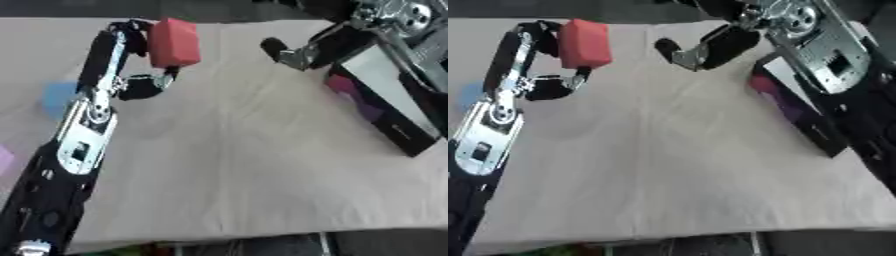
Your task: Pick up the objects with one hand, pass them to the other hand, and then place them into the box on the other side of the table.
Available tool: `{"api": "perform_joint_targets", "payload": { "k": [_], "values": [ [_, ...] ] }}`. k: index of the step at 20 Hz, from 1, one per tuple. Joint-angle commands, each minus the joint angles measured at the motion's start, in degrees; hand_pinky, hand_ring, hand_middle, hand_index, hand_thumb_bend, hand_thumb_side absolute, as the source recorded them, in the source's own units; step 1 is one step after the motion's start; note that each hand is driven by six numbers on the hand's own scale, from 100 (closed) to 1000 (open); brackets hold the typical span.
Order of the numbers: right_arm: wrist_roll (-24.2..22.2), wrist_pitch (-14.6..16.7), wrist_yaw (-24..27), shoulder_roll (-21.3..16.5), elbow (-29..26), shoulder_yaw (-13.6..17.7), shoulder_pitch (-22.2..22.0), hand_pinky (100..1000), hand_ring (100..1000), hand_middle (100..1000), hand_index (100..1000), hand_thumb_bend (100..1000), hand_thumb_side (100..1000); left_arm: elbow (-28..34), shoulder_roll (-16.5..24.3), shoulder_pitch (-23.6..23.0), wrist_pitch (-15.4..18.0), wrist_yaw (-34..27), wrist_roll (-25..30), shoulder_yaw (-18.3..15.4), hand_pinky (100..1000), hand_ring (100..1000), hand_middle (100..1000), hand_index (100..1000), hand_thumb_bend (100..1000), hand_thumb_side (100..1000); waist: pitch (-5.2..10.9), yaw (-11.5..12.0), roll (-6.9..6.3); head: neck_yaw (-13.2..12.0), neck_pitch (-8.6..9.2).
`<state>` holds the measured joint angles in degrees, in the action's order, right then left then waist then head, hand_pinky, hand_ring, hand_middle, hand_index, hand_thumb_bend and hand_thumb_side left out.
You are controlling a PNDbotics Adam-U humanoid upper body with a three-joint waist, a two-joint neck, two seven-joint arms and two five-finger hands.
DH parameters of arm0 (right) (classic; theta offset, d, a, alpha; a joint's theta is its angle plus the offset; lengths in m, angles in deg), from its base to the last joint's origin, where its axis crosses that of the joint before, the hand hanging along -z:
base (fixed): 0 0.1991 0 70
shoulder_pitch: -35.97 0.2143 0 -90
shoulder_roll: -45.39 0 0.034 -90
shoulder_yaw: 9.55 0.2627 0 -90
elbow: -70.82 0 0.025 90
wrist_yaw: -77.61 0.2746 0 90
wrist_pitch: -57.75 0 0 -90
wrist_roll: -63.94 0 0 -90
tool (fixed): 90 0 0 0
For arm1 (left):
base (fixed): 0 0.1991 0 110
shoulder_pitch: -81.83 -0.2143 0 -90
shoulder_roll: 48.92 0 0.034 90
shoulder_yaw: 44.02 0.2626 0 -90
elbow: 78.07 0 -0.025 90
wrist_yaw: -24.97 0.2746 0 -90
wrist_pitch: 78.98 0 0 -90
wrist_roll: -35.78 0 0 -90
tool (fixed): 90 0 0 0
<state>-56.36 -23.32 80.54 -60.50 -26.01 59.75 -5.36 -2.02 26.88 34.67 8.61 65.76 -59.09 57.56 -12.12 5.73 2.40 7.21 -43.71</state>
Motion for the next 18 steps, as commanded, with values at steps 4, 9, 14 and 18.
{"api": "perform_joint_targets", "payload": {
  "k": [4,9,14,18],
  "values": [
    [-0.1,0.2,-2.2,0.2,1.1,-0.4,1.7,1000,1000,1000,1000,175,100,-0.3,-1.6,1.3,-0.1,1.5,-1.1,0.5,608,473,423,477,100,100,0.71,0.6,0.08,0.8,0.04],
    [-0.4,0.7,-3.4,0.5,1.9,-1.3,2.3,1000,1000,1000,1000,204,100,-1.0,-2.6,1.7,0.3,1.7,-1.0,1.3,603,469,418,476,100,100,0.43,1.0,0.13,2.1,0.42],
    [0.0,1.1,-4.9,1.0,2.9,-1.7,2.6,1000,1000,1000,1000,219,100,-1.2,-3.4,1.8,0.7,1.1,-1.9,1.7,581,448,389,454,100,100,-0.17,1.6,0.11,3.1,1.32],
    [0.5,1.5,-6.2,1.4,3.7,-1.9,2.8,1000,1000,1000,1000,227,100,-1.5,-4.2,1.9,1.7,0.4,-2.6,2.4,575,441,382,454,100,100,-0.54,1.8,0.16,3.8,1.47]
  ]
}}
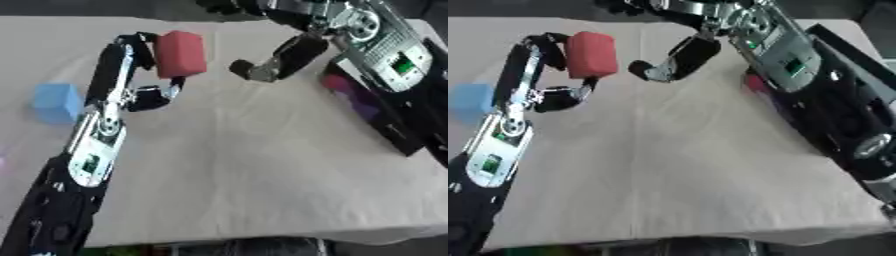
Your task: Pick up the objects with one hand, pass them to the other hand, and then place them into the box on the other side of the table.
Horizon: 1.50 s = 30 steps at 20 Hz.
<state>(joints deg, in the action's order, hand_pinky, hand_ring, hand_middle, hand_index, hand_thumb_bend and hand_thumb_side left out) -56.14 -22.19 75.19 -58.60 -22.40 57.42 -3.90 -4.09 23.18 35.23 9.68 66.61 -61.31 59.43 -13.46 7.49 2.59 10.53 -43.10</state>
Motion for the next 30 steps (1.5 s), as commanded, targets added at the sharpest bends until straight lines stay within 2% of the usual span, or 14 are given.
{"api": "perform_joint_targets", "payload": {
  "k": [1,9,12,18,23,30],
  "values": [
    [0.5,0.5,-1.2,-0.4,0.3,0.3,1.4,1000,1000,1000,1000,226,100,0.5,-0.7,1.4,0.8,-0.6,-0.4,0.7,574,440,381,453,100,100,0.74,0.1,0.01,0.5,0.86],
    [1.7,1.0,-3.7,0.2,2.0,-0.4,1.1,1000,1000,1000,1000,240,100,0.3,-1.9,1.6,1.9,-1.5,-0.7,1.9,571,435,376,452,100,100,0.55,0.3,0.20,0.6,1.55],
    [2.9,1.0,-4.5,0.1,2.2,-0.3,1.2,1000,1000,1000,1000,275,100,0.2,-2.0,1.7,2.4,-1.9,-1.1,2.2,568,430,373,449,100,100,0.48,0.3,0.16,0.7,1.60],
    [3.6,1.8,-6.8,0.2,2.5,-0.5,0.9,1000,1000,1000,1000,316,100,0.5,-2.2,1.7,4.1,-6.3,-3.7,2.6,541,386,323,399,100,100,0.29,0.3,0.20,1.1,1.51],
    [4.3,2.0,-7.4,0.5,3.2,-0.5,0.9,1000,1000,1000,1000,309,100,0.6,-2.2,1.7,5.9,-11.1,-6.1,3.2,534,377,316,394,100,100,0.18,0.4,0.27,1.3,1.43],
    [4.5,1.6,-7.0,0.8,3.5,-0.3,1.2,1000,1000,1000,1000,275,100,0.4,-3.3,1.6,5.1,-11.3,-6.0,3.6,536,382,322,408,100,100,-0.15,0.7,0.45,1.3,1.53]
  ]
}}
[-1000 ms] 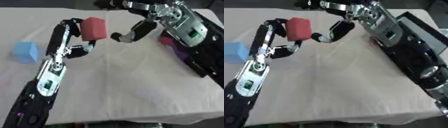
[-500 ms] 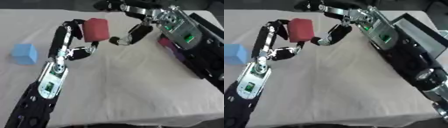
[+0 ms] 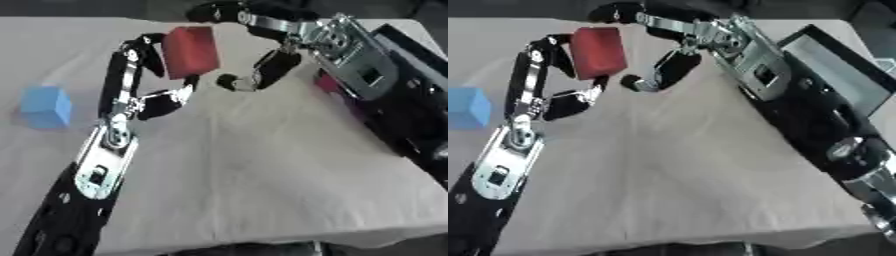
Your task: Pick up the objects with one hand, pass them to the other hand, and then place them into the box on the other side of the table.
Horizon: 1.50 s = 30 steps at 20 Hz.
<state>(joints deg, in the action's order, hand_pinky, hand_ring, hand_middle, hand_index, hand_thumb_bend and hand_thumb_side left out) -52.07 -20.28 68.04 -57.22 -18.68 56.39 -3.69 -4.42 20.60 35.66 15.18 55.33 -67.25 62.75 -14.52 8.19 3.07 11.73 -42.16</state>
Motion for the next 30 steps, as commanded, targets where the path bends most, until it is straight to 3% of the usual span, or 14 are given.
{"api": "perform_joint_targets", "payload": {
  "k": [1,12,30],
  "values": [
    [0.6,-0.5,0.3,-0.5,-0.2,0.8,1.0,1000,1000,1000,1000,267,100,0.6,-0.9,1.2,-0.7,0.2,0.0,0.2,536,382,323,408,100,100,0.87,0.0,-0.03,0.1,0.56],
    [1.1,-2.7,2.3,0.2,-0.4,1.5,1.6,1000,1000,1000,1000,215,100,0.7,-2.2,1.4,-1.1,2.5,0.2,0.4,533,381,322,407,100,100,0.20,0.1,-0.03,0.1,0.39],
    [-1.3,-1.2,0.3,0.7,1.7,1.9,1.4,1000,1000,1000,1000,231,100,0.6,-2.7,1.8,0.0,2.5,-3.3,0.8,528,377,318,405,100,100,-0.21,-0.3,-0.03,0.0,0.73]
  ]
}}
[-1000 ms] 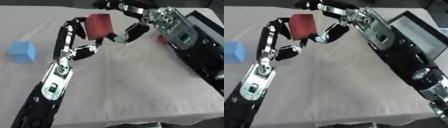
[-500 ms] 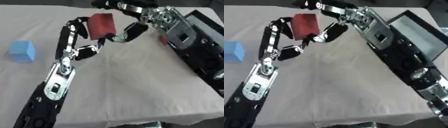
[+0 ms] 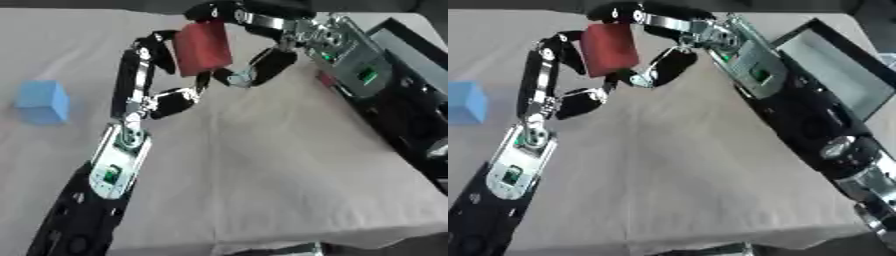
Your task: Pick up the objects with one hand, pass them to the other hand, and then place them into the box on the other side of the table.
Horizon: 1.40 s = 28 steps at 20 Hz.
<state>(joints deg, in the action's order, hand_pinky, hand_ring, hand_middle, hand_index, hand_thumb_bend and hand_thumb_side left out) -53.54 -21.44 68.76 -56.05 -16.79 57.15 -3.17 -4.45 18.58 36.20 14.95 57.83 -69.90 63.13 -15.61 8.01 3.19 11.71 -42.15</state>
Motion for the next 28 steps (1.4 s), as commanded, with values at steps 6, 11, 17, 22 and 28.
{"api": "perform_joint_targets", "payload": {
  "k": [6,11,17,22,28],
  "values": [
    [0.9,-0.1,-0.5,0.0,0.5,1.3,0.9,1000,1000,1000,1000,203,100,0.6,-0.9,1.4,1.0,-0.1,-0.5,1.0,529,376,317,405,100,100,0.63,0.1,-0.06,0.4,1.01],
    [1.0,-0.3,0.2,0.2,0.5,1.3,1.1,1000,1000,1000,1000,174,100,0.6,-1.2,1.4,1.4,-0.2,-0.3,1.3,529,376,317,405,100,100,0.46,0.2,-0.02,0.5,0.89],
    [0.9,-0.4,0.1,0.4,0.9,1.4,1.0,1000,1000,1000,1000,167,100,0.8,-1.4,1.4,1.9,-0.7,-0.8,1.6,529,376,317,405,100,100,0.28,0.3,-0.02,0.6,0.94],
    [0.6,-0.2,0.1,0.5,1.3,1.5,1.0,1000,1000,966,1000,157,100,0.8,-1.4,1.4,2.3,-0.9,-1.0,1.8,530,376,317,406,100,100,0.20,0.3,-0.06,0.7,0.99],
    [0.9,-1.0,2.5,0.7,1.7,1.8,0.9,1000,1000,749,802,100,100,0.7,-1.4,1.4,2.7,-0.3,-0.9,1.9,542,387,326,420,100,100,0.20,0.3,-0.04,0.7,1.04]
  ]
}}
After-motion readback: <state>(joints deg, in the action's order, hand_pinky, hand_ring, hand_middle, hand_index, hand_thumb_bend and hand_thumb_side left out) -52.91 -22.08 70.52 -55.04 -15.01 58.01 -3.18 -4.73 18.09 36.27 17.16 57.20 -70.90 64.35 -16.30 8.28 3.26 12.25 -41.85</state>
